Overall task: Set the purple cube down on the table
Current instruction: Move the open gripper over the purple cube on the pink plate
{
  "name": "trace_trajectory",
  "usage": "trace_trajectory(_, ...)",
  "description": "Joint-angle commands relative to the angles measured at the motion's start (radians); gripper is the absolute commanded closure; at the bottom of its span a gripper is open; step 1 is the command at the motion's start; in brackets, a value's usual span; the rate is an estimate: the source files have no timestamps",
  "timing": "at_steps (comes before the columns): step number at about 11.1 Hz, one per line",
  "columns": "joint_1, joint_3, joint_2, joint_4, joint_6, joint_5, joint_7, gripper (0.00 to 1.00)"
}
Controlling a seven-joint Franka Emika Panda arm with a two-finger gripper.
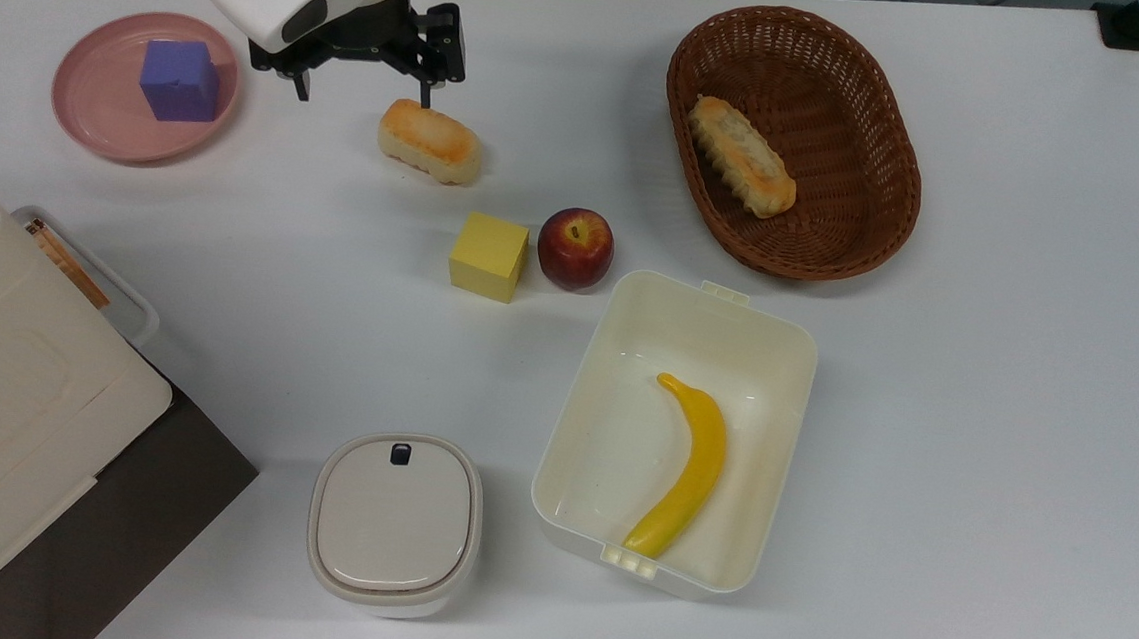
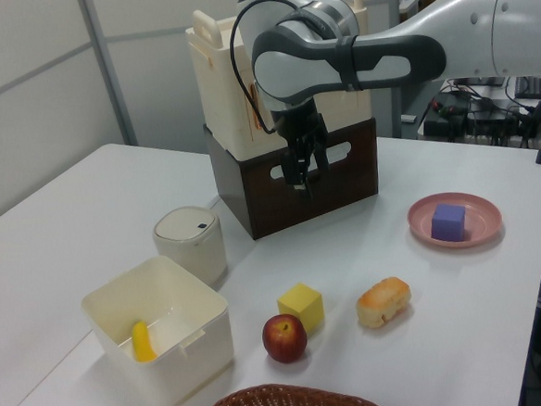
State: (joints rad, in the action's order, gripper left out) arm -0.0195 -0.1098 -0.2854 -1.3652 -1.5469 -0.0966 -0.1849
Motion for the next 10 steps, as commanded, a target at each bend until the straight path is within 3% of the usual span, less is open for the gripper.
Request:
trace_trajectory(1,-0.002,0.005,0.034,-0.02,-0.006,0.0,0.007,0.0)
trace_trajectory(6,-0.005,0.005,0.037,-0.02,0.002,-0.003,0.016,0.0)
trace_trajectory(8,0.001,-0.005,0.042,-0.018,0.097,-0.009,0.009,0.0)
trace_trajectory(10,0.05,-0.022,0.048,-0.026,0.103,-0.011,0.004,0.0)
